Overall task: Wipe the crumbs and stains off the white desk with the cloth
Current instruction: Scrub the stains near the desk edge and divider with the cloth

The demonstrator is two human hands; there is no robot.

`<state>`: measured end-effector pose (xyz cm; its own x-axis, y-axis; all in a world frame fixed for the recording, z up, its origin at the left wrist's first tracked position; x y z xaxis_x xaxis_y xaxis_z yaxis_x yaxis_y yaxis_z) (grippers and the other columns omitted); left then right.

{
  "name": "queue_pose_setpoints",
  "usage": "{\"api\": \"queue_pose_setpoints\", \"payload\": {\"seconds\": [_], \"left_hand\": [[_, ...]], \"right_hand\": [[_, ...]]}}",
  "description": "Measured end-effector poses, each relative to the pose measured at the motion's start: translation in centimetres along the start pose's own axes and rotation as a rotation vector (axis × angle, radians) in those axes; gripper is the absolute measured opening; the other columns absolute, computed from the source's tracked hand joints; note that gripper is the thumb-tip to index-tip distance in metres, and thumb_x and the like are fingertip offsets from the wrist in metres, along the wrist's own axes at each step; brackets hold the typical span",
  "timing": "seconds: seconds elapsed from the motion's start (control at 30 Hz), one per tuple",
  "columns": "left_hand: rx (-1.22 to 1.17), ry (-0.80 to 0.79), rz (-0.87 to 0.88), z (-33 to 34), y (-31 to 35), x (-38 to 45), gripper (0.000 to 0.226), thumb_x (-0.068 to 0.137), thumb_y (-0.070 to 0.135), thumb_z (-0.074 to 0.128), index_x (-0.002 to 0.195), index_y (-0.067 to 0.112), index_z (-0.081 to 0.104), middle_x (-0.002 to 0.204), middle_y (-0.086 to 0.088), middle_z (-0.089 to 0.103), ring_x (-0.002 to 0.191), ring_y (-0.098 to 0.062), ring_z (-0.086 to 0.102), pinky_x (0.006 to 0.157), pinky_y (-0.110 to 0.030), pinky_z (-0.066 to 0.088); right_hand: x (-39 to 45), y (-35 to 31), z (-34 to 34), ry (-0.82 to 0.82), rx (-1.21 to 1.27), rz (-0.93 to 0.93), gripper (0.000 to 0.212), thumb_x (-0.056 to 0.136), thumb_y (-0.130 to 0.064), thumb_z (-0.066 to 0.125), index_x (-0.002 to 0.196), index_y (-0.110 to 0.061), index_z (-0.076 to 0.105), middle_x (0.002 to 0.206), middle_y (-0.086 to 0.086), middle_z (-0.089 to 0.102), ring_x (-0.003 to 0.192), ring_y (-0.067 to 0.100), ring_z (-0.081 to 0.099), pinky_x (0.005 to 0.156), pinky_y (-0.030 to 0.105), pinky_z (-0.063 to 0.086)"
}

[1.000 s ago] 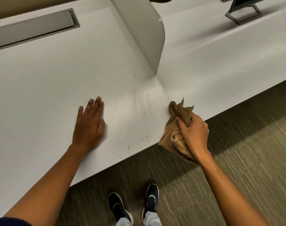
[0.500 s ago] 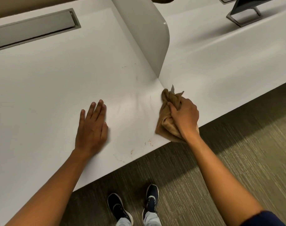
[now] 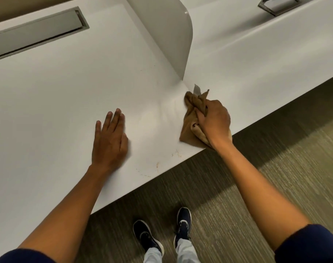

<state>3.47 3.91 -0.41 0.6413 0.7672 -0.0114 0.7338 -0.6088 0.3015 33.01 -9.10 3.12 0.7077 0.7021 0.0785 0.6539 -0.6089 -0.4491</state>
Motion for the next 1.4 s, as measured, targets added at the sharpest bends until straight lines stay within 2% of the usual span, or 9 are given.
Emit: {"api": "queue_pose_setpoints", "payload": {"seconds": [0.23, 0.4, 0.57, 0.67, 0.77, 0.87, 1.07, 1.27, 1.4], "left_hand": [[-0.011, 0.004, 0.007, -0.2, 0.4, -0.1, 0.064, 0.095, 0.023, 0.028, 0.157, 0.009, 0.024, 0.168, -0.004, 0.016, 0.156, -0.023, 0.011, 0.126, -0.053, 0.008], [-0.018, -0.013, 0.01, -0.6, 0.5, 0.0, 0.064, 0.095, 0.022, 0.028, 0.157, 0.008, 0.025, 0.168, -0.006, 0.017, 0.156, -0.025, 0.011, 0.125, -0.055, 0.008], [-0.009, -0.032, 0.015, -0.7, 0.4, -0.1, 0.064, 0.095, 0.023, 0.028, 0.157, 0.008, 0.024, 0.168, -0.007, 0.015, 0.156, -0.026, 0.009, 0.125, -0.056, 0.008], [-0.013, -0.033, 0.027, -0.6, 0.4, -0.1, 0.062, 0.098, 0.02, 0.033, 0.158, 0.008, 0.022, 0.169, -0.007, 0.013, 0.157, -0.026, 0.007, 0.125, -0.056, 0.007], [-0.017, -0.023, 0.036, -0.6, 0.1, 0.1, 0.06, 0.1, 0.015, 0.038, 0.157, 0.008, 0.022, 0.169, -0.007, 0.013, 0.156, -0.027, 0.007, 0.125, -0.055, 0.006], [-0.035, -0.023, 0.041, -0.6, 0.1, 0.1, 0.059, 0.1, 0.011, 0.04, 0.157, 0.006, 0.024, 0.168, -0.009, 0.015, 0.156, -0.029, 0.009, 0.125, -0.056, 0.006], [-0.042, -0.039, 0.036, -0.7, 0.1, -0.1, 0.059, 0.101, 0.016, 0.034, 0.158, 0.007, 0.022, 0.168, -0.007, 0.012, 0.156, -0.026, 0.006, 0.125, -0.055, 0.005], [-0.054, -0.018, 0.028, -0.9, 0.4, -0.1, 0.065, 0.092, 0.021, 0.029, 0.155, 0.005, 0.029, 0.167, -0.008, 0.019, 0.156, -0.027, 0.014, 0.125, -0.056, 0.009], [-0.054, -0.017, 0.02, -0.9, 0.4, -0.2, 0.065, 0.093, 0.02, 0.03, 0.156, 0.006, 0.027, 0.168, -0.006, 0.018, 0.156, -0.025, 0.012, 0.125, -0.054, 0.008]], "right_hand": [[-3.5, 2.4, -1.1, -0.002, -0.003, -0.048, 0.028, 0.093, -0.032, 0.063, 0.114, -0.014, 0.068, 0.116, 0.008, 0.063, 0.1, 0.028, 0.06, 0.078, 0.031, 0.041], [-8.1, -1.9, -0.6, -0.046, -0.091, -0.208, 0.03, 0.084, -0.022, 0.075, 0.111, -0.009, 0.069, 0.109, 0.009, 0.066, 0.093, 0.027, 0.06, 0.078, 0.041, 0.053], [-13.4, -7.9, 1.7, -0.113, -0.03, -0.232, 0.032, 0.081, -0.022, 0.078, 0.11, -0.011, 0.071, 0.108, 0.006, 0.069, 0.091, 0.024, 0.061, 0.08, 0.042, 0.054], [-16.4, -11.5, 3.4, -0.077, 0.006, -0.259, 0.027, 0.079, -0.025, 0.078, 0.104, -0.015, 0.072, 0.103, 0.003, 0.069, 0.086, 0.021, 0.061, 0.074, 0.034, 0.052], [-19.4, -14.8, 5.2, -0.053, 0.026, -0.318, 0.021, 0.08, -0.027, 0.073, 0.099, -0.02, 0.071, 0.099, -0.001, 0.068, 0.081, 0.016, 0.057, 0.065, 0.026, 0.044], [-20.0, -15.2, 5.5, -0.009, 0.014, -0.334, 0.019, 0.082, -0.026, 0.071, 0.101, -0.021, 0.07, 0.098, -0.001, 0.067, 0.079, 0.016, 0.055, 0.064, 0.025, 0.042], [-18.9, -14.3, 4.7, -0.04, -0.031, -0.477, 0.023, 0.081, -0.025, 0.075, 0.103, -0.018, 0.071, 0.098, 0.005, 0.068, 0.077, 0.021, 0.058, 0.063, 0.033, 0.05], [-12.5, -6.8, 1.8, -0.02, -0.144, -0.209, 0.023, 0.085, -0.014, 0.072, 0.107, -0.011, 0.069, 0.11, 0.01, 0.065, 0.091, 0.03, 0.059, 0.075, 0.04, 0.054], [-10.3, -4.6, 0.7, 0.011, -0.147, -0.059, 0.03, 0.084, -0.015, 0.073, 0.113, -0.009, 0.069, 0.116, 0.009, 0.064, 0.1, 0.03, 0.056, 0.078, 0.038, 0.048]]}}
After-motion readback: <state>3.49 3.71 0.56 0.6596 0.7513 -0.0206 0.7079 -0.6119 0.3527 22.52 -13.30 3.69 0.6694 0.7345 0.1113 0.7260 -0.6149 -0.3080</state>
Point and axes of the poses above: each hand's wrist, its own x-axis towards the middle knuckle, its own z-axis out of the palm, y = z × x, the point moved 7 cm from there along x, towards the middle knuckle
